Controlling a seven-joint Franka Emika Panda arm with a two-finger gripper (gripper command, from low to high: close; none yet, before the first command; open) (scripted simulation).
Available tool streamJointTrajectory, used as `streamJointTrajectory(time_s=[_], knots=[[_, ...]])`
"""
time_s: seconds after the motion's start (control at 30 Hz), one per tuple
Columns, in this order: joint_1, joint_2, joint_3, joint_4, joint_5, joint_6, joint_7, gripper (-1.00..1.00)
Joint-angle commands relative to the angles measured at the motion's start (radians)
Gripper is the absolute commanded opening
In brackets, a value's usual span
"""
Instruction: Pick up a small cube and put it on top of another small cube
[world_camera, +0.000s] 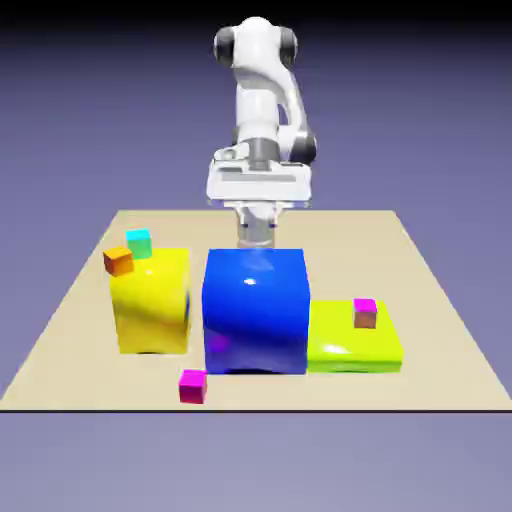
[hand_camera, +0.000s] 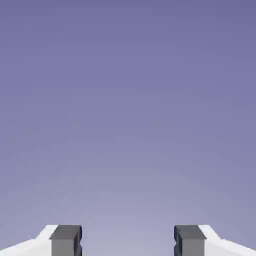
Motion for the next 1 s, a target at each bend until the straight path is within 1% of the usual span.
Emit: streamJointTrajectory(time_s=[0.0, 0.97], knots=[[0.004, 0.036, -0.013, 0.027, 0.006, -0.030, -0.007, 0.00], [0.130, 1.080, -0.394, 0.815, 0.187, -0.880, -0.214, 0.00]])
